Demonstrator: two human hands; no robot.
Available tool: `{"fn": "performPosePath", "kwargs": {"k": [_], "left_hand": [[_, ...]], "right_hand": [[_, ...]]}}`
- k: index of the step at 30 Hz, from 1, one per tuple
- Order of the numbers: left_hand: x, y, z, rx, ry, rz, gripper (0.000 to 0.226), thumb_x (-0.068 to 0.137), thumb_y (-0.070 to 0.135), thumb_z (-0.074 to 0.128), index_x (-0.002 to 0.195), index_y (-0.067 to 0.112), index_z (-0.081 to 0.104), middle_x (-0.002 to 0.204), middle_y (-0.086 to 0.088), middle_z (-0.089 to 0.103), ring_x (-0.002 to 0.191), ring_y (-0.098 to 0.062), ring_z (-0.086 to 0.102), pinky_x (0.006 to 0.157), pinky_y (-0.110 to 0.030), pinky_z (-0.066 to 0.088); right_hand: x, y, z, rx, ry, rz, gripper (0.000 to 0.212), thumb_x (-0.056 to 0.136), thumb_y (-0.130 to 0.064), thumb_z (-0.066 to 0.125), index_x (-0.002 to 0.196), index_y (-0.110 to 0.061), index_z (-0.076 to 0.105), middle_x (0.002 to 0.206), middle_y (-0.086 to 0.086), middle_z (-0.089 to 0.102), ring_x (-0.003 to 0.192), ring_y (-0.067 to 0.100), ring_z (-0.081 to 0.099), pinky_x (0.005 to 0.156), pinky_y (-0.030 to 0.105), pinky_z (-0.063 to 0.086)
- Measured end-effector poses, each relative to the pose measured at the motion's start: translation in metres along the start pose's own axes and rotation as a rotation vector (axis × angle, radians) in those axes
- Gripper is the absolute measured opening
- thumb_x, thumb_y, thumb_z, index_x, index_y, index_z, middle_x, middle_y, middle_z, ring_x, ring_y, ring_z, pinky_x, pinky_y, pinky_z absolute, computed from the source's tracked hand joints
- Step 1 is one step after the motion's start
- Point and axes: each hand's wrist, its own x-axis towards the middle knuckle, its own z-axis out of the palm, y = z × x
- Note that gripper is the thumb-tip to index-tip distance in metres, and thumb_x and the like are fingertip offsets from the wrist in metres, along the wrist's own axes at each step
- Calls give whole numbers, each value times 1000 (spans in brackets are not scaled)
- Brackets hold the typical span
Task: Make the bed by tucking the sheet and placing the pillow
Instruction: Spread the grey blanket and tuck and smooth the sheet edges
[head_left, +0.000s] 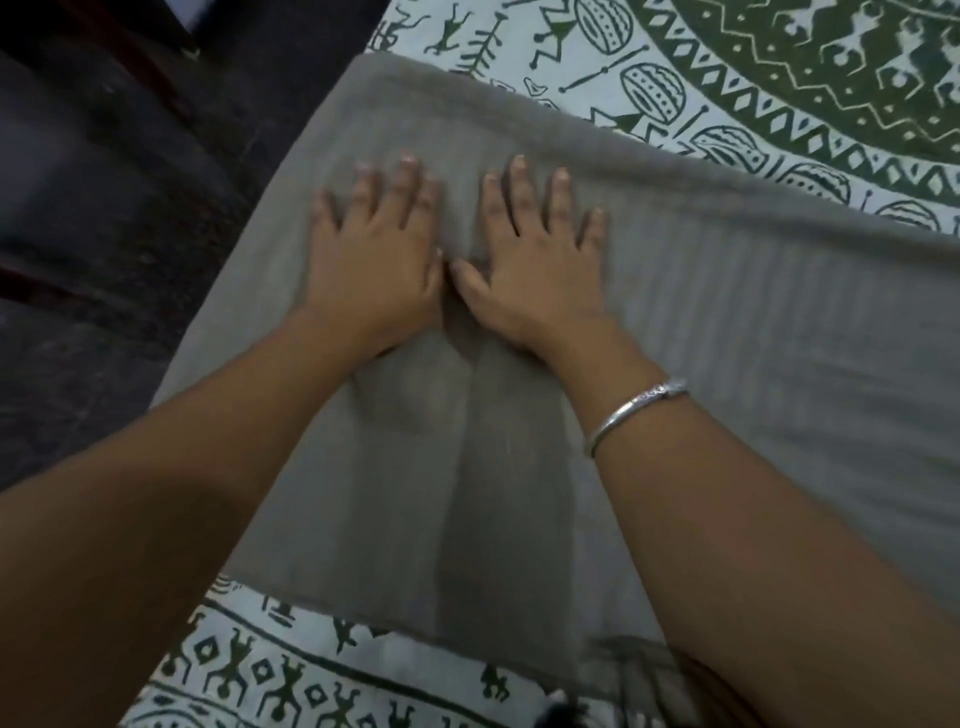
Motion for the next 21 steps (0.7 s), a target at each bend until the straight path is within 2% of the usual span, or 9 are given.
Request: {"fn": "performPosePath", "kwargs": {"k": [1,3,5,7,9,12,14,17,21], "left_hand": [[-1,8,-2,2,-5,119,63,90,36,31,149,15,20,157,-7,17,143,-31,17,108,-61,14],[2,25,-1,26,-14,316,62,91,37,30,149,16,21,157,-5,18,143,-27,19,108,-60,15],[15,31,2,52,-42,322,63,95,43,31,150,17,15,158,-2,12,144,-24,14,108,-61,12],[33,25,4,41,-56,246,62,96,47,28,151,24,10,159,2,6,145,-22,8,108,-63,7],[51,8,5,7,-41,179,55,98,47,22,150,34,8,159,6,3,146,-24,3,107,-66,3],[67,-21,-4,13,-73,78,53,98,51,17,148,40,5,159,9,-2,146,-27,-2,104,-72,1],[63,-18,-12,88,-60,36,57,97,51,19,150,33,7,159,2,0,145,-32,0,104,-72,2],[25,19,-17,34,-31,110,60,96,43,28,150,23,13,159,-5,8,144,-33,8,106,-66,9],[-65,70,-5,-45,-98,215,61,92,42,29,147,16,28,155,-7,23,143,-29,20,108,-64,11]], "right_hand": [[0,10,-3,-1,7,-22,77,88,-56,38,152,-24,7,160,0,0,146,32,-3,112,62,1],[-11,41,-8,-23,73,114,76,90,-59,35,152,-24,8,160,0,1,146,30,-1,114,58,2],[-24,64,-11,-50,100,318,81,89,-66,27,152,-20,5,160,5,-1,145,34,-5,114,56,-2],[-24,61,-13,-64,67,404,87,88,-67,27,152,-14,4,159,14,-3,143,40,-7,112,61,-3],[-10,45,-14,-64,23,373,89,87,-66,30,151,-12,1,157,19,-7,141,45,-10,110,65,-3],[17,18,-16,-57,-70,43,85,87,-65,32,152,-22,-1,159,8,-12,142,42,-14,109,66,-5],[29,9,-20,-39,-125,-108,85,86,-63,38,152,-25,1,160,-1,-9,144,37,-13,110,64,-5],[10,13,-19,34,-104,-50,78,88,-50,42,152,-24,7,160,1,-4,145,32,-7,112,63,0],[-97,22,-2,-29,-51,196,81,80,-53,33,152,-24,8,160,6,2,145,35,-2,107,67,-1]]}}
